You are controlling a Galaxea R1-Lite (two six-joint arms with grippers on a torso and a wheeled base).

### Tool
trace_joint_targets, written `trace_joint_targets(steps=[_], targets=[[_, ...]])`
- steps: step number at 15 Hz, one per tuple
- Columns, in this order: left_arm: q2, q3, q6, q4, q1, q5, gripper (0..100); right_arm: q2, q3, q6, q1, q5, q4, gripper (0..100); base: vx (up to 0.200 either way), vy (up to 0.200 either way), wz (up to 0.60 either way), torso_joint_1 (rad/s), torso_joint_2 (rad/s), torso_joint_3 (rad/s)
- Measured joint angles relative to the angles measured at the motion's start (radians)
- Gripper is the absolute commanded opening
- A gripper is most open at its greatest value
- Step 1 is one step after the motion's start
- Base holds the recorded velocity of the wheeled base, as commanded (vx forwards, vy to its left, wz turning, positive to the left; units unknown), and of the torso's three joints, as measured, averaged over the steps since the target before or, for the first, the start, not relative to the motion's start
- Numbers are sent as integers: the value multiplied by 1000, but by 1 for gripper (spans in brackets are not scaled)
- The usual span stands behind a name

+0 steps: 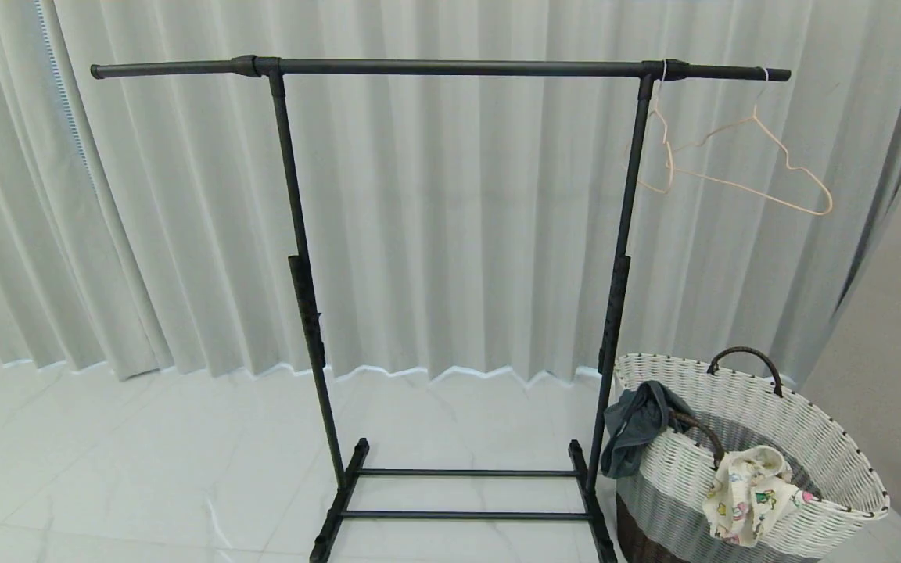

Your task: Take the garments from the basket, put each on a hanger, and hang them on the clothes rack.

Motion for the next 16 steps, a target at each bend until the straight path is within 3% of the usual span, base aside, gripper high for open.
trace_joint_targets(steps=[11, 16], targets=[[0, 0, 0, -1, 1, 0, 100, 0, 0, -1, 1, 0, 0, 100, 200, 0, 0, 2, 2, 0], [0, 0, 0, -1, 1, 0, 100, 0, 0, -1, 0, 0, 0, 100, 0, 0, 0, 0, 0, 0]])
